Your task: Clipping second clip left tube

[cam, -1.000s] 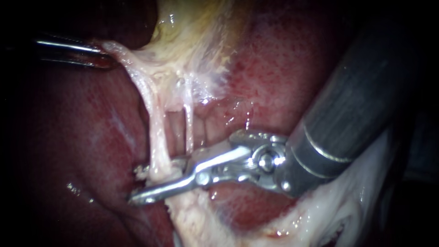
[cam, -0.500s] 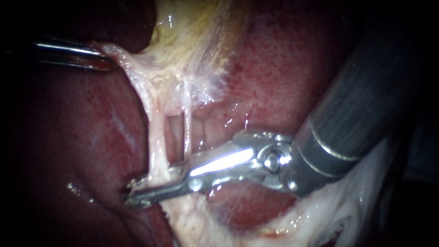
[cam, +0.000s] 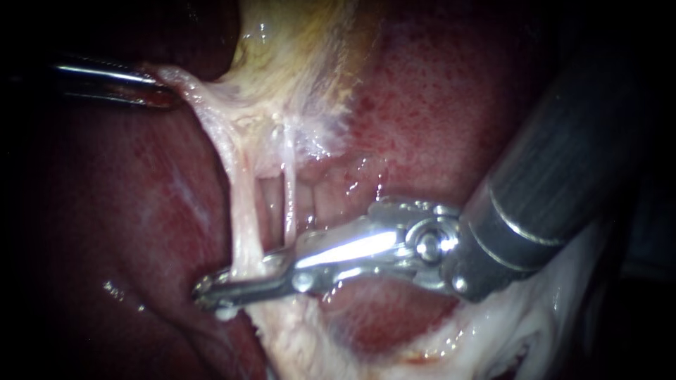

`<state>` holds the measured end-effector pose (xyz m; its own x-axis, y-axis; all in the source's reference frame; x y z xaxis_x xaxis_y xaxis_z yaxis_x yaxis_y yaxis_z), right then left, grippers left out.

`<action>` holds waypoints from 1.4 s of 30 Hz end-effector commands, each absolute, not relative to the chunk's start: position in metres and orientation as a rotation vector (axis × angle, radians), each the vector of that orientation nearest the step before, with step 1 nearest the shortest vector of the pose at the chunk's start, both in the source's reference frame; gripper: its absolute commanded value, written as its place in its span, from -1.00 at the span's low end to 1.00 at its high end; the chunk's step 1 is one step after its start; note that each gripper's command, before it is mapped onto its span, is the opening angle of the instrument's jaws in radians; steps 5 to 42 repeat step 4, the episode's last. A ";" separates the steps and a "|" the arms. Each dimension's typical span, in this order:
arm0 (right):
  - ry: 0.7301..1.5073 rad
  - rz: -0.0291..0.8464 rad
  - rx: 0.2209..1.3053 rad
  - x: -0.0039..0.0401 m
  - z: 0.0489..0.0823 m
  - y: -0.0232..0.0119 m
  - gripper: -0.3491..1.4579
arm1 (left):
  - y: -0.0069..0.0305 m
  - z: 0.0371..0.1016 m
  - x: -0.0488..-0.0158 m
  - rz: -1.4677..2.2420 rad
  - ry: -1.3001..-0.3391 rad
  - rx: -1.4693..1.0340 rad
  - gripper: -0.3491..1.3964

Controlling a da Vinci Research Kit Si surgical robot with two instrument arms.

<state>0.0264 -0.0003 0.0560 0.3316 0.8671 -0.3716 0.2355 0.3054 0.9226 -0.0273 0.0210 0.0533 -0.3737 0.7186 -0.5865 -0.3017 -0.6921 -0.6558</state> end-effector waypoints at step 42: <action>1.193 0.586 1.221 0.0263 0.0564 -0.0003 -1.00 | 0.0210 0.0533 -0.0273 2.094 -0.597 -1.206 -1.00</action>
